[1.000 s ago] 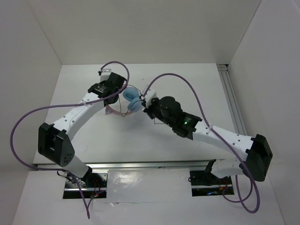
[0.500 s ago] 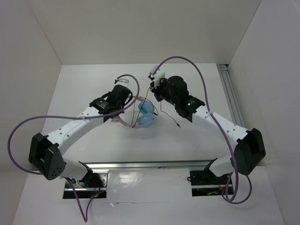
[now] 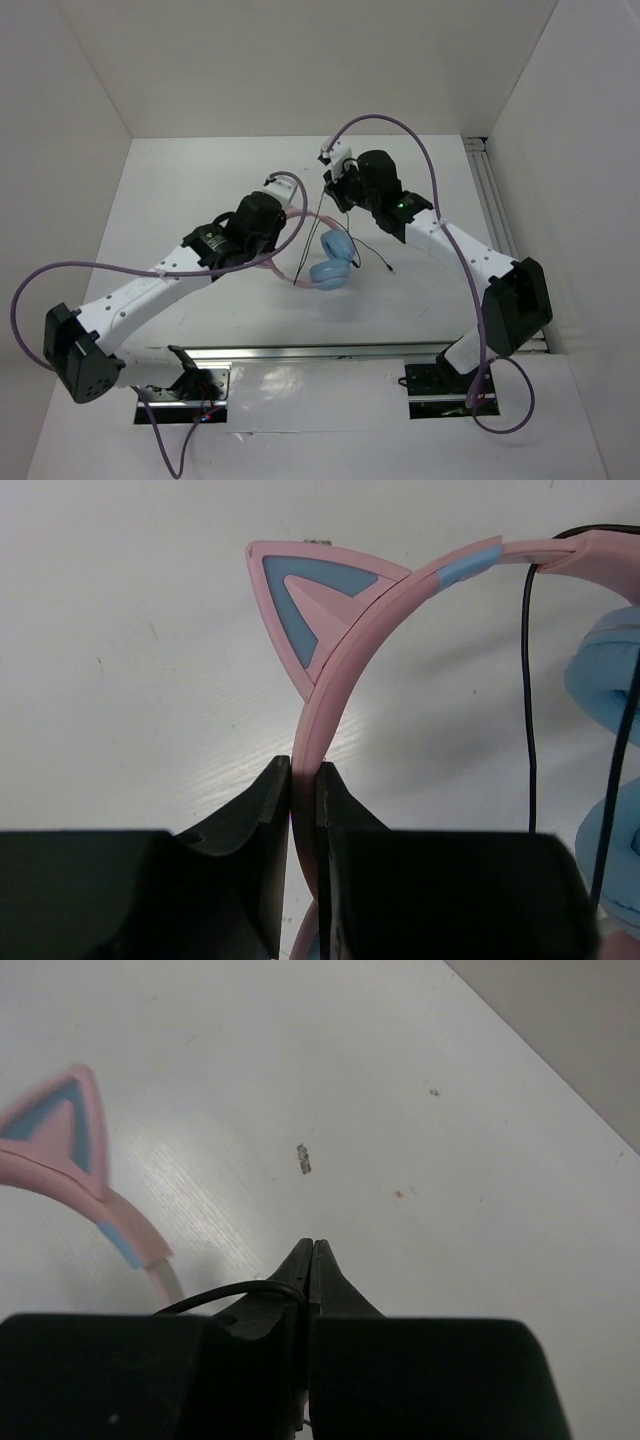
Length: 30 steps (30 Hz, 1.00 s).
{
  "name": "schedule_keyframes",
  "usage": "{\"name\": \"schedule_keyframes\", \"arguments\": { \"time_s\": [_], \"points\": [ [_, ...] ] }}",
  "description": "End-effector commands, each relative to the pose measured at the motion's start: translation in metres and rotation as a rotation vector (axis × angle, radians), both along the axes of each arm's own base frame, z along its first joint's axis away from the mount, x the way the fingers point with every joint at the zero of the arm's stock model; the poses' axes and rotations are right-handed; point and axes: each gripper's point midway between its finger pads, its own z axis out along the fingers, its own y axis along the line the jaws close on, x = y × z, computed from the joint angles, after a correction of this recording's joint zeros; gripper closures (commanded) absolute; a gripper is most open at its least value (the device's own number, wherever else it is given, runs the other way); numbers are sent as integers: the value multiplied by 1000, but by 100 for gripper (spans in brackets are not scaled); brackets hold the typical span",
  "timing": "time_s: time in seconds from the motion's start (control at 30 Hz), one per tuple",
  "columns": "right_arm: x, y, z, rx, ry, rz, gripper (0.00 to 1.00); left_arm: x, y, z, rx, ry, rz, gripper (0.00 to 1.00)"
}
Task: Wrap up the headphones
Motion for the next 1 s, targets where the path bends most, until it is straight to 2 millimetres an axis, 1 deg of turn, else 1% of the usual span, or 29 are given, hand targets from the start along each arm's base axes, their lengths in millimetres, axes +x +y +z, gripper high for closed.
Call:
{"name": "schedule_keyframes", "arguments": {
  "time_s": [0.0, 0.03, 0.1, 0.13, 0.17, 0.2, 0.23, 0.3, 0.33, 0.37, 0.4, 0.43, 0.5, 0.53, 0.57, 0.6, 0.63, 0.67, 0.7, 0.73, 0.77, 0.8, 0.83, 0.87, 0.9, 0.93, 0.97],
  "points": [
    [34, -25, 48, 35, -132, -82, 100, -25, -2, 14, -22, 6, -108, 100],
    [38, -29, 44, 29, -124, -94, 100, -29, -3, 22, -49, -7, -124, 100],
    [38, -30, 44, 28, -127, -77, 100, -34, -4, 30, -78, -17, -143, 100],
    [42, -31, 45, 31, -127, -76, 100, -39, -6, 31, -91, -6, -165, 100],
    [42, -27, 39, 30, -112, -59, 100, -41, -7, 34, -96, -13, -184, 100],
    [40, -22, 44, 44, -117, -25, 100, -43, -9, 36, -105, -6, -199, 100],
    [42, -22, 35, 37, -93, -18, 100, -45, -12, 36, -113, 1, -212, 100],
    [39, -13, 32, 50, -79, 37, 99, -53, -22, 43, -145, 6, -291, 100],
    [38, -10, 26, 57, -60, 73, 99, -55, -26, 47, -165, 8, -315, 100],
    [38, -5, 25, 64, -54, 98, 99, -62, -30, 48, -184, 24, -348, 100],
    [33, -2, 23, 66, -37, 124, 99, -61, -31, 53, -191, 14, -349, 100],
    [32, 4, 23, 77, -32, 158, 99, -61, -31, 54, -191, 14, -349, 100],
    [31, 4, 22, 93, -25, 174, 99, -55, -23, 62, -185, -12, -287, 100],
    [28, 7, 21, 112, -18, 195, 97, -51, -21, 69, -185, -35, -270, 100],
    [28, 5, 13, 120, -1, 194, 97, -52, -15, 74, -185, -41, -242, 100],
    [27, 7, 14, 137, -14, 205, 97, -51, -13, 77, -180, -48, -231, 100],
    [28, 5, 12, 152, -3, 202, 97, -52, -9, 88, -200, -66, -210, 100],
    [26, 7, 11, 164, 2, 212, 97, -52, -8, 86, -200, -59, -195, 100],
    [26, 9, 4, 179, 17, 215, 97, -51, -4, 96, -207, -87, -180, 100],
    [28, 6, 4, 192, 18, 211, 97, -52, -1, 94, -202, -77, -167, 100],
    [26, 8, 4, 204, 19, 222, 97, -55, 2, 98, -205, -81, -167, 100],
    [24, 9, 1, 213, 27, 228, 96, -56, 2, 106, -227, -95, -162, 100],
    [24, 12, 8, 241, 17, 233, 94, -57, 3, 104, -221, -87, -162, 100],
    [20, 15, 7, 256, 25, 257, 93, -60, 2, 111, -246, -94, -167, 100],
    [20, 17, 7, 269, 30, 267, 91, -61, 0, 115, -257, -97, -178, 100],
    [20, 21, 7, 297, 35, 278, 82, -64, 1, 119, -277, -101, -181, 100],
    [17, 20, 9, 316, 40, 298, 74, -66, -2, 127, -302, -108, -189, 100]
  ]
}}
